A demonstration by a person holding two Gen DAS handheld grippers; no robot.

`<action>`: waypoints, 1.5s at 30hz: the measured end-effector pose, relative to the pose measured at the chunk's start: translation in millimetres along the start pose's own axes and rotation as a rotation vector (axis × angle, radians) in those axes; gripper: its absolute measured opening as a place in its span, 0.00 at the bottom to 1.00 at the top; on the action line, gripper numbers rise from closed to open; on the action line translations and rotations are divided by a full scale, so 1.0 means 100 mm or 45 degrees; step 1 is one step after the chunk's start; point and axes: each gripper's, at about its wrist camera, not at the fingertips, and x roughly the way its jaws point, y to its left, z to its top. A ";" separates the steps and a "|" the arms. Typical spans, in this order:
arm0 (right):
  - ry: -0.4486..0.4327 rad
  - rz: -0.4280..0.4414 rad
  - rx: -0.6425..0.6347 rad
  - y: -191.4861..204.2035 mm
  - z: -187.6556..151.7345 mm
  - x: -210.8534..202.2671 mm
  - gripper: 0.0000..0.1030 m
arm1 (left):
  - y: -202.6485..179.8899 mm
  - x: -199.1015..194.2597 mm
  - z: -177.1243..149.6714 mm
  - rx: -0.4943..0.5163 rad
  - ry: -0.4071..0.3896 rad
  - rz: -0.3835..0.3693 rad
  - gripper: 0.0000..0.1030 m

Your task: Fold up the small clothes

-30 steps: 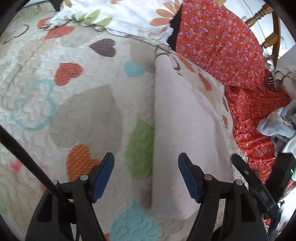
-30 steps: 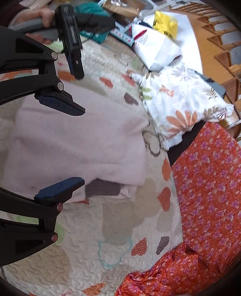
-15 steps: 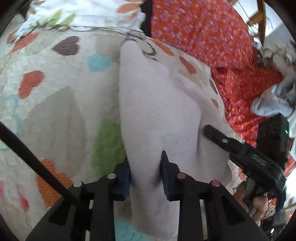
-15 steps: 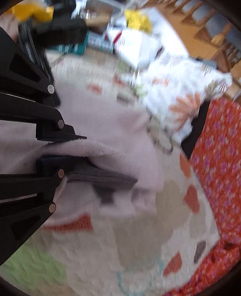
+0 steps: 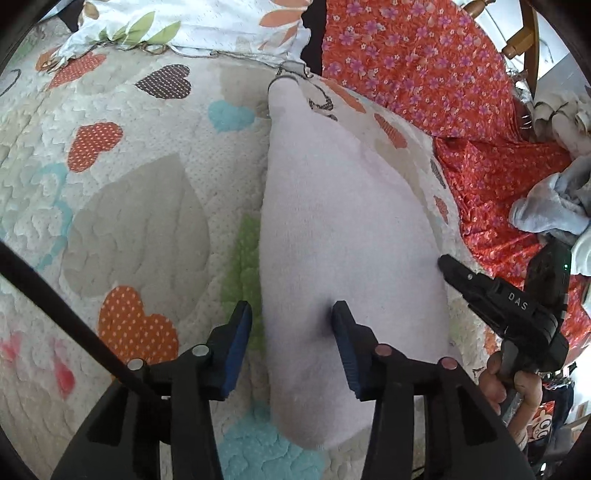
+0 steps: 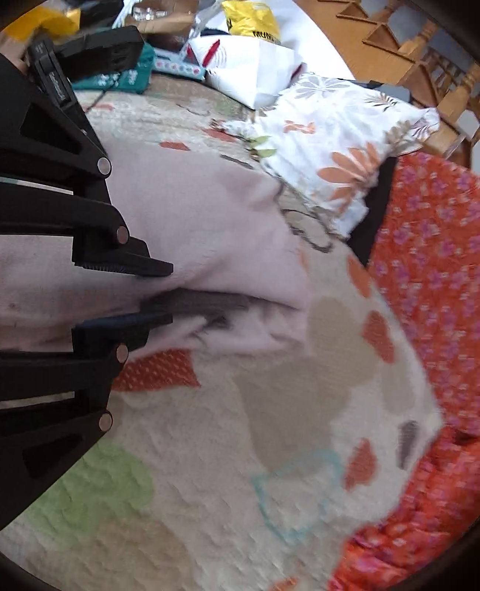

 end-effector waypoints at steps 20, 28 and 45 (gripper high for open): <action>0.012 -0.215 -0.260 0.27 -0.10 0.06 0.15 | -0.01 -0.18 -0.15 -0.043 -0.086 0.025 0.68; -0.076 -0.137 -0.170 0.15 -0.02 -0.21 0.58 | -0.05 -0.06 -0.12 -0.073 -0.069 0.003 0.70; 0.080 -0.049 -0.087 0.03 -0.07 0.17 0.39 | -0.37 0.12 -0.17 0.096 -0.029 0.022 0.47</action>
